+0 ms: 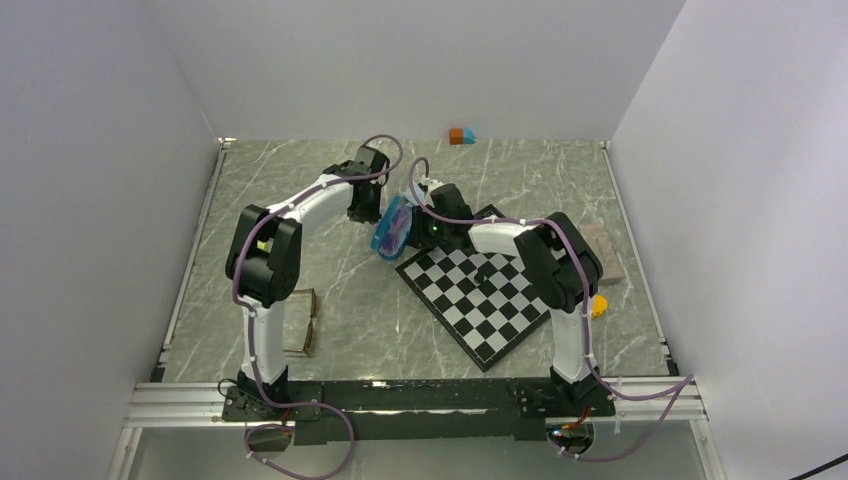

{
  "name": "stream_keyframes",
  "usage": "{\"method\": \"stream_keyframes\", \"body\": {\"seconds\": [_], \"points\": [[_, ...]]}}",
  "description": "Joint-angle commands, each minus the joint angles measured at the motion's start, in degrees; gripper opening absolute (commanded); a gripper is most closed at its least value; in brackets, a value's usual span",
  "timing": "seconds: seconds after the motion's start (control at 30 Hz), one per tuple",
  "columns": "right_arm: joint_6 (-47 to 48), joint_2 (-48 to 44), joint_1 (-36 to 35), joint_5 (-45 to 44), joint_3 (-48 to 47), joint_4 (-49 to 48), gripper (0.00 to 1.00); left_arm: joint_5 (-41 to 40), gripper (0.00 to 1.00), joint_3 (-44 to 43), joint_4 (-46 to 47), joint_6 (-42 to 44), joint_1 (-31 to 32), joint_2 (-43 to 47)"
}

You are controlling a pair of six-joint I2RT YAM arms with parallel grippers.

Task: Organize the sunglasses
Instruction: Close the case with sunglasses at the center of the board.

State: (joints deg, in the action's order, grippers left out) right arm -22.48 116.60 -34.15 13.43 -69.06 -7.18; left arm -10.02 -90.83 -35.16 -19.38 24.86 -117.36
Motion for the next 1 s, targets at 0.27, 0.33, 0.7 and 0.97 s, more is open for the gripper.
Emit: {"method": "stream_keyframes", "body": {"seconds": [0.27,0.33,0.7,0.97], "points": [[-0.53,0.65,-0.3,-0.47,-0.29,0.45,0.31,4.57,0.28,-0.94,1.96,-2.92,0.34,6.65],[-0.55,0.55,-0.3,-0.42,-0.2,0.29,0.3,6.88,0.25,-1.01,2.29,-2.8,0.28,6.11],[-0.46,0.81,-0.35,-0.04,-0.49,0.36,0.3,10.32,0.23,1.07,4.08,-3.25,2.26,5.31],[-0.46,0.48,-0.3,-0.61,-0.55,0.41,0.3,11.92,0.24,0.4,4.35,-3.3,3.44,2.41]]}}
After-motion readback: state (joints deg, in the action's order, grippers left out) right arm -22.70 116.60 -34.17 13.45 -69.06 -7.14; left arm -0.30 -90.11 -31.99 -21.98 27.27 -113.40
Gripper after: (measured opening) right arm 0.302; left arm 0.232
